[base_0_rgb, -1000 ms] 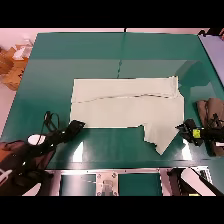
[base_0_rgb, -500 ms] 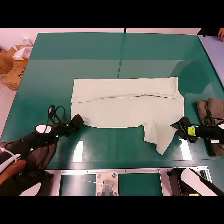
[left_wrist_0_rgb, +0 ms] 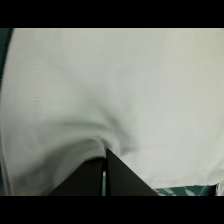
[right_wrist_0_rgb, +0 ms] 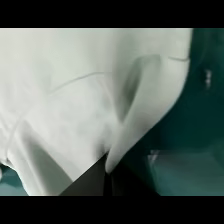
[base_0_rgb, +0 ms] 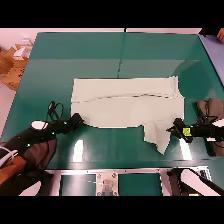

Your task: Fold the shirts.

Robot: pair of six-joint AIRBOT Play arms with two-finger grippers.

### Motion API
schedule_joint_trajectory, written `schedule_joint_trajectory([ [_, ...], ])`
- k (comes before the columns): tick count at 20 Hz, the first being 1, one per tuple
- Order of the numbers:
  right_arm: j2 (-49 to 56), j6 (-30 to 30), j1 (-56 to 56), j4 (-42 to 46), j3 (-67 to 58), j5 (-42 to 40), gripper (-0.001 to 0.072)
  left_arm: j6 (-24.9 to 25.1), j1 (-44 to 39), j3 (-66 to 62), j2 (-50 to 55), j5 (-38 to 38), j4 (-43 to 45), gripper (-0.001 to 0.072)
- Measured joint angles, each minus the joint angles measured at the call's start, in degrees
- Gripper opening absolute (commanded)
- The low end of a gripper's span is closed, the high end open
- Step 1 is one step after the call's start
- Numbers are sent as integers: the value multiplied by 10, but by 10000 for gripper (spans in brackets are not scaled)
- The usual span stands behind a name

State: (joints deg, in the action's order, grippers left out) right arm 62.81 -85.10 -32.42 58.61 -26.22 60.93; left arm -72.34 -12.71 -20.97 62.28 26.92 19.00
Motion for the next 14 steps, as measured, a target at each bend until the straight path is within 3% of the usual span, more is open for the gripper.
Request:
schedule_joint_trajectory([
  [9, -14, -33, 3, 37, -126, 102, 24, -153, 62, -143, 0, 229, 298, 20],
  [14, -8, -42, 24, 17, -214, 116, 23, -183, 67, -267, 23, 278, 364, 20],
])
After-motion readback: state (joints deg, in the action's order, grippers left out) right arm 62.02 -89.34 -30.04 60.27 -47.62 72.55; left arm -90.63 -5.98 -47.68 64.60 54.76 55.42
